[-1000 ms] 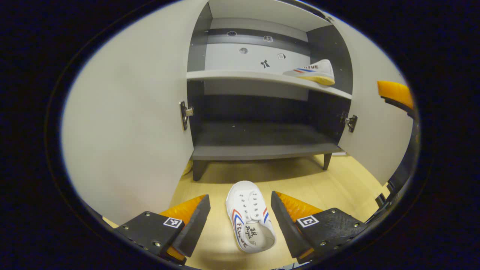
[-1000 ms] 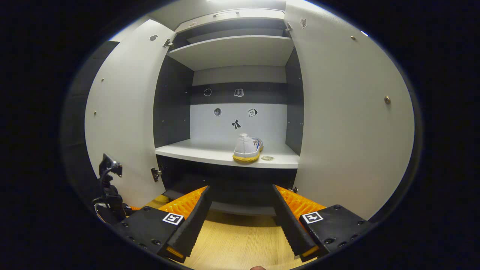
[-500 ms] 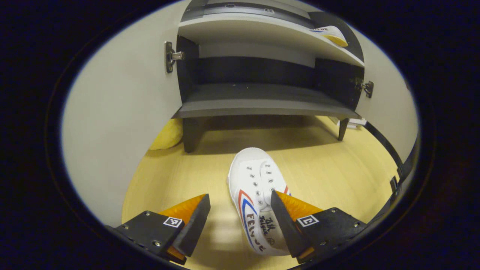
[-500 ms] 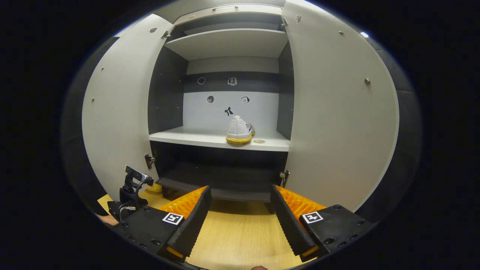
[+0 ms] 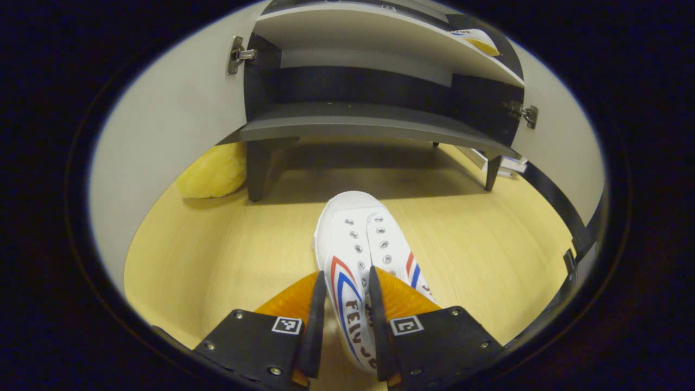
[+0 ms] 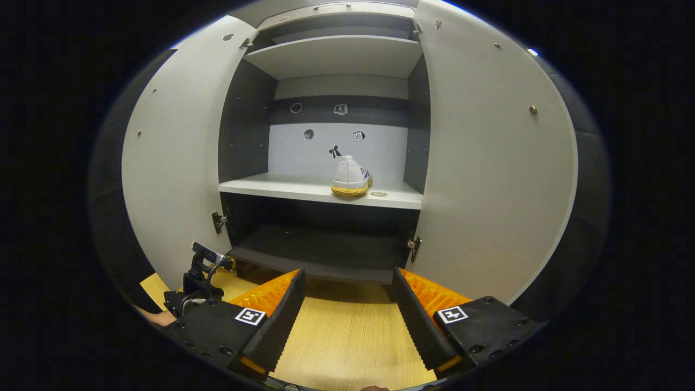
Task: Grab one shoe with the right hand and put it into the shoe cabinet, grab the other shoe with the left hand and put it into the shoe cabinet; then close the right door with the right hand and the left door with the left hand.
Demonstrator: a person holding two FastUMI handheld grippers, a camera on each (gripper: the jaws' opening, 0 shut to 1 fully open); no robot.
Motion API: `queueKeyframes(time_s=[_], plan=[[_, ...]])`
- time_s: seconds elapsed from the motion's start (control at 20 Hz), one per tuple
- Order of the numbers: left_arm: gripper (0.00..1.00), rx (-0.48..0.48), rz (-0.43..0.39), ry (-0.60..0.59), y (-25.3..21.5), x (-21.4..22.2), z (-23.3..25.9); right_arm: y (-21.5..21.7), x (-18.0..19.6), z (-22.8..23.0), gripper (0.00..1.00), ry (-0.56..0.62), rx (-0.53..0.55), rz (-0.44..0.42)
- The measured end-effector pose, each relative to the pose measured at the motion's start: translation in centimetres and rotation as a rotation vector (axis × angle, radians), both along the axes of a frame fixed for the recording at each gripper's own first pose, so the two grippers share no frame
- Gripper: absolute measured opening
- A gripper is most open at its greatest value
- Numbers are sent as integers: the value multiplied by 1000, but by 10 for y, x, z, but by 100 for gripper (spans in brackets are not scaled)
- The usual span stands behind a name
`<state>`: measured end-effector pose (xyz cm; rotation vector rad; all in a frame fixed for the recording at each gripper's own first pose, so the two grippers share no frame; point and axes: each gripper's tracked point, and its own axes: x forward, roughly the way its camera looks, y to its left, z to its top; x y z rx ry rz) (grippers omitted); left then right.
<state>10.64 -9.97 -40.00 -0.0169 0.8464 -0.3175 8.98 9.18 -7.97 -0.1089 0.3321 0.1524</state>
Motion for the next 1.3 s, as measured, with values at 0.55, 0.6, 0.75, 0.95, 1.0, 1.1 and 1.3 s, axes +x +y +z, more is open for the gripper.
queueKeyframes(time_s=[0.55,0.6,0.75,0.95,1.0,1.1,1.3], plan=[[1,-25,100,-52,5,13,45,-17,-12,11,100,-21,-10,27],[1,-23,96,-65,6,15,53,-18,-14,10,100,-21,-8,30],[0,-38,105,-113,8,16,88,-21,-20,11,100,-19,1,42],[1,-57,107,-189,16,20,148,-26,-28,10,100,-18,8,52],[1,-61,105,-210,16,18,163,-27,-31,9,100,-16,11,54],[1,-72,100,-242,23,10,181,-31,-35,7,97,-11,19,53],[1,-99,83,-322,21,8,171,-38,-41,6,100,-8,26,46]])
